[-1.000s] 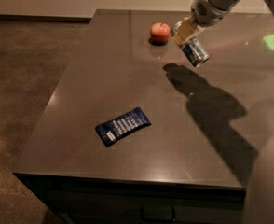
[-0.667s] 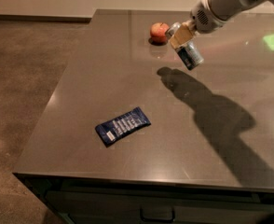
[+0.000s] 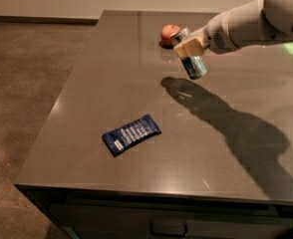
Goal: Place redbull can upright
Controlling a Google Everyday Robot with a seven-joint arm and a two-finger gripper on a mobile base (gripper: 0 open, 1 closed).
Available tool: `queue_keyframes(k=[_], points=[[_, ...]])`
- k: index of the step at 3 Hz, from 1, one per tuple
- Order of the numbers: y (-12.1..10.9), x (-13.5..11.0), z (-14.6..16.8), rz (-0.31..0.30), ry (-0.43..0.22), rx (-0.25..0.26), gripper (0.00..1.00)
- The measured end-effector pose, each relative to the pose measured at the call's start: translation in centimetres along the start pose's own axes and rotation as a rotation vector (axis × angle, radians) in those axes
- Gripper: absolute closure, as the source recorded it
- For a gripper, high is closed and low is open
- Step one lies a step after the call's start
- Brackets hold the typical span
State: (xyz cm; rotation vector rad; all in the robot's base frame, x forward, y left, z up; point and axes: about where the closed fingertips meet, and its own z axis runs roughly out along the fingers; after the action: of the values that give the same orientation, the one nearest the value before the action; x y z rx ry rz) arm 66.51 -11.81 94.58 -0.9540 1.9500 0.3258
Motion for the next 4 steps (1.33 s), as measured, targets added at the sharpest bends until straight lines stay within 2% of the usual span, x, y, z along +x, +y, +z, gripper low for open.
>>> queue_keyframes(k=[1, 2, 4], points=[[-0.2, -0.8, -0.2, 0.001, -0.157, 0.024, 1.00], [-0.3, -1.0, -0.2, 0.019, -0.282, 0.043, 1.00], [-0.2, 0.1, 0.0, 0.020, -0.462, 0.050, 1.00]])
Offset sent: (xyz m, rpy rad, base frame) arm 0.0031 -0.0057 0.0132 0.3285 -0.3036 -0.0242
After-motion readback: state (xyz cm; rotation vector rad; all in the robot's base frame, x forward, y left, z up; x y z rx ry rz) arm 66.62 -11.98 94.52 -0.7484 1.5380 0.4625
